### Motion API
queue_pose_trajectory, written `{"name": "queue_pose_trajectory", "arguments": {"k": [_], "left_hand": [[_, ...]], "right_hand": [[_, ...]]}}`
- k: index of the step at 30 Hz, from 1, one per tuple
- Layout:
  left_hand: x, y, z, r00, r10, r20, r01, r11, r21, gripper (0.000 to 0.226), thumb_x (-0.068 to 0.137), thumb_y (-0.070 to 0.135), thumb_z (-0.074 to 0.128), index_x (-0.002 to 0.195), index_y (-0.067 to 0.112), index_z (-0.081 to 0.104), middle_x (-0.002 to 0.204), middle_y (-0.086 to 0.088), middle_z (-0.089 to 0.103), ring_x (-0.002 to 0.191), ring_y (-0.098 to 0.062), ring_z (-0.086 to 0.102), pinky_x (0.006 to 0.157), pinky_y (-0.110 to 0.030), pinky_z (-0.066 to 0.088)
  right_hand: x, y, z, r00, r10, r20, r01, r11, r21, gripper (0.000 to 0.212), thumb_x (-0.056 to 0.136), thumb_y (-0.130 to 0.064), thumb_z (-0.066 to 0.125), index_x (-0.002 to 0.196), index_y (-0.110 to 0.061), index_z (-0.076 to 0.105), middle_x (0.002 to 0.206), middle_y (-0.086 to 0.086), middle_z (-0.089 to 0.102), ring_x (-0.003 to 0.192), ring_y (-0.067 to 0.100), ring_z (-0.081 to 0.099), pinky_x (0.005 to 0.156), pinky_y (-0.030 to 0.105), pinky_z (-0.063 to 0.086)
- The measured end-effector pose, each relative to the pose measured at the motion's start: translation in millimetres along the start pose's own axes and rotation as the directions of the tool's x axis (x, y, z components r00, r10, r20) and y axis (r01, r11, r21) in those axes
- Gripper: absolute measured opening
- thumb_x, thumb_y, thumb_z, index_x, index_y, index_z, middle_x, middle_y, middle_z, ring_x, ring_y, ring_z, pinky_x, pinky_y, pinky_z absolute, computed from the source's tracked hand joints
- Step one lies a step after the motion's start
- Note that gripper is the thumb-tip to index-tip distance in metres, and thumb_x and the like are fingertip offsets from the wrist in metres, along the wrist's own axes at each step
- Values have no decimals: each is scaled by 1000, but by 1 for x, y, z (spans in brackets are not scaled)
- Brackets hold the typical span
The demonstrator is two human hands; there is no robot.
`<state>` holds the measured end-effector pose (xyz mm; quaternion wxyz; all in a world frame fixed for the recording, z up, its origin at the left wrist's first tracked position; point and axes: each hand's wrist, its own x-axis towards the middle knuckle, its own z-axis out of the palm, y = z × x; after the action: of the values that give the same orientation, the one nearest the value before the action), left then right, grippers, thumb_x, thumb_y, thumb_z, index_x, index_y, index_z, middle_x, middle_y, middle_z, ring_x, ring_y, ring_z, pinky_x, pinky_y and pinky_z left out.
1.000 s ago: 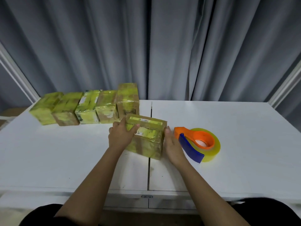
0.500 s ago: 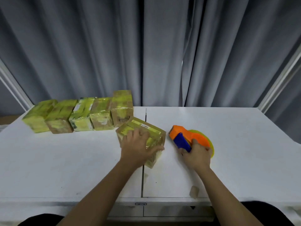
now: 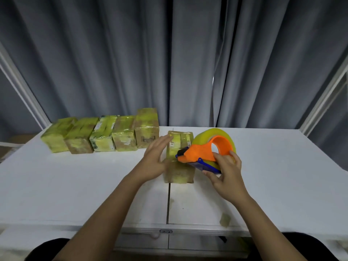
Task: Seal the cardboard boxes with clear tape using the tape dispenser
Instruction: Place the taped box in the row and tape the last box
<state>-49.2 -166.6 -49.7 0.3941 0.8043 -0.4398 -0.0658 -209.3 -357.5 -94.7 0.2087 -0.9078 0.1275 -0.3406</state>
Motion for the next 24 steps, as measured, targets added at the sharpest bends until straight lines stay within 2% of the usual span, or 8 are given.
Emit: {"name": "queue_pose_trajectory", "arguments": {"k": [2, 6, 10, 12, 14, 17, 20, 24], "left_hand": [[-8, 15, -7, 993, 63, -99, -70, 995, -65, 60, 87, 1, 56, 134, 36, 42, 143, 14, 36, 137, -8, 24, 111, -26, 21], [-13, 24, -9, 977, 137, -161, -141, 990, -11, 36, 88, 13, 60, 112, 39, 53, 123, 13, 48, 124, -12, 39, 104, -31, 32], [-9, 24, -8, 959, 190, -213, -184, 982, 45, 5, 92, 24, 59, 95, 26, 63, 101, 10, 59, 103, -12, 53, 92, -39, 44], [-6, 28, -8, 953, 188, -239, -178, 982, 61, 6, 93, 20, 58, 90, 19, 63, 93, 9, 60, 93, -11, 55, 83, -39, 47], [-3, 34, -9, 952, 174, -253, -161, 984, 71, 6, 94, 19, 56, 89, 19, 61, 90, 8, 59, 88, -11, 56, 78, -38, 49], [9, 47, -12, 965, 147, -217, -126, 986, 110, 8, 94, 21, 54, 87, 23, 57, 89, 11, 57, 85, -10, 54, 74, -36, 49], [24, 59, -19, 979, 120, -164, -86, 976, 199, 9, 94, 21, 54, 86, 26, 56, 88, 13, 55, 84, -12, 51, 72, -34, 46], [35, 64, -24, 990, 7, -144, 12, 991, 131, 10, 94, 24, 55, 84, 27, 58, 83, 17, 55, 76, -9, 50, 73, -36, 47]], "right_hand": [[-1, -6, 0, 1000, -4, 1, 4, 1000, -1, 51, 77, -22, 80, 122, -10, 59, 99, 7, 63, 119, 21, 29, 108, 43, 20], [-4, -15, -1, 1000, -9, 1, 9, 1000, 7, 51, 75, -17, 82, 120, -7, 60, 96, 6, 64, 117, 18, 30, 108, 44, 20], [-7, -23, -7, 1000, 9, 25, -9, 1000, 7, 51, 77, -27, 79, 120, -9, 60, 98, 6, 65, 117, 16, 28, 108, 42, 20], [-7, -28, -13, 997, 13, 72, -13, 1000, 0, 51, 79, -40, 71, 120, -13, 59, 101, 3, 67, 119, 16, 28, 107, 40, 25], [-6, -34, -20, 982, 37, 185, -37, 999, 1, 50, 79, -52, 64, 117, -21, 55, 103, -7, 63, 119, 21, 39, 97, 35, 40], [-7, -39, -28, 932, 99, 350, -136, 987, 81, 48, 81, -55, 67, 115, -27, 46, 95, -14, 60, 87, 11, 62, 68, 22, 52], [-5, -41, -38, 926, 169, 337, -233, 959, 159, 53, 77, -54, 71, 118, -31, 47, 98, -15, 64, 83, 5, 64, 67, 18, 52], [3, -43, -59, 933, 189, 306, -232, 967, 109, 58, 76, -54, 71, 122, -27, 49, 99, -16, 61, 84, 5, 63, 68, 18, 52]]}}
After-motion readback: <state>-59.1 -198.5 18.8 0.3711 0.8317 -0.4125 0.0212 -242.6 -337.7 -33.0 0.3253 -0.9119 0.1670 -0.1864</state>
